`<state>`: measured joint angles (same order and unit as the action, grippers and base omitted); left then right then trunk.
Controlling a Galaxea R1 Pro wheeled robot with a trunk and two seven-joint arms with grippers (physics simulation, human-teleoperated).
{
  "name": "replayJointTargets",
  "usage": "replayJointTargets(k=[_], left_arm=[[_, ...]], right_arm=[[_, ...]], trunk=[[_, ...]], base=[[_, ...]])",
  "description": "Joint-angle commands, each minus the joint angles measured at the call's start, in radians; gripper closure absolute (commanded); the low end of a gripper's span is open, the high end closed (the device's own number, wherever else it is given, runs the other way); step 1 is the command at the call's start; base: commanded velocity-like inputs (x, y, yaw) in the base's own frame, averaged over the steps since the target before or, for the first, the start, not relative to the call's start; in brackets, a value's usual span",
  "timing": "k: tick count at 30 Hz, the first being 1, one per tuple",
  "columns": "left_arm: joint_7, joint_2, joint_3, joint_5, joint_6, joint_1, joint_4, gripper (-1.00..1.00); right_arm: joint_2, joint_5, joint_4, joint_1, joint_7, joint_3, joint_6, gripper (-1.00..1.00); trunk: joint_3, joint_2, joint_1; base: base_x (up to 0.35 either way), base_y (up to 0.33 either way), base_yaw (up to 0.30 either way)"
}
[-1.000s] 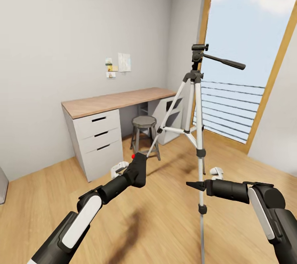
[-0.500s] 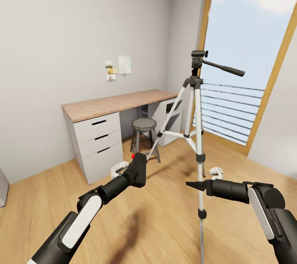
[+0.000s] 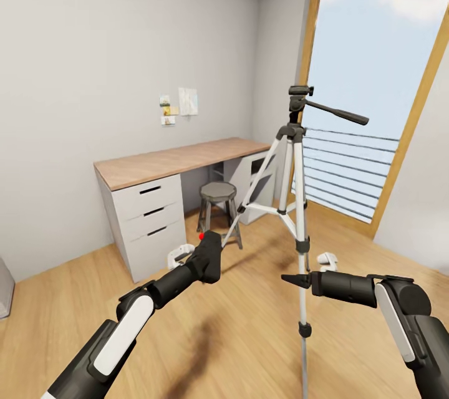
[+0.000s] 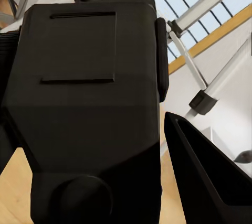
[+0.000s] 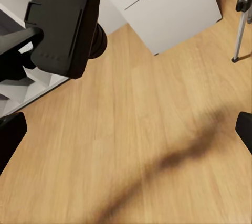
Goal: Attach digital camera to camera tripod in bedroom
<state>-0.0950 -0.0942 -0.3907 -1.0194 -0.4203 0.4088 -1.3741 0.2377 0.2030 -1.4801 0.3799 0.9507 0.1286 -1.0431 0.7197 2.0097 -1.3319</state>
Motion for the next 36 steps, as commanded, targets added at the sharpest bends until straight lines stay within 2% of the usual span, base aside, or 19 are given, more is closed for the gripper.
replayJointTargets(k=[1,36], left_arm=[[-0.010,-0.001,-0.002,-0.008,-0.001,0.001,-0.002,1.00],[-0.011,-0.001,-0.002,-0.007,-0.001,0.001,0.001,1.00]], right_arm=[[0.000,-0.002,0.000,0.001,0.004,0.001,-0.004,-1.00],[-0.004,-0.004,0.000,0.001,0.003,-0.002,-0.004,-1.00]], trunk=[[-0.002,-0.007,0.004],[-0.112,-0.252,0.138]], base=[[0.000,0.000,0.000],[0.000,0.000,0.000]])
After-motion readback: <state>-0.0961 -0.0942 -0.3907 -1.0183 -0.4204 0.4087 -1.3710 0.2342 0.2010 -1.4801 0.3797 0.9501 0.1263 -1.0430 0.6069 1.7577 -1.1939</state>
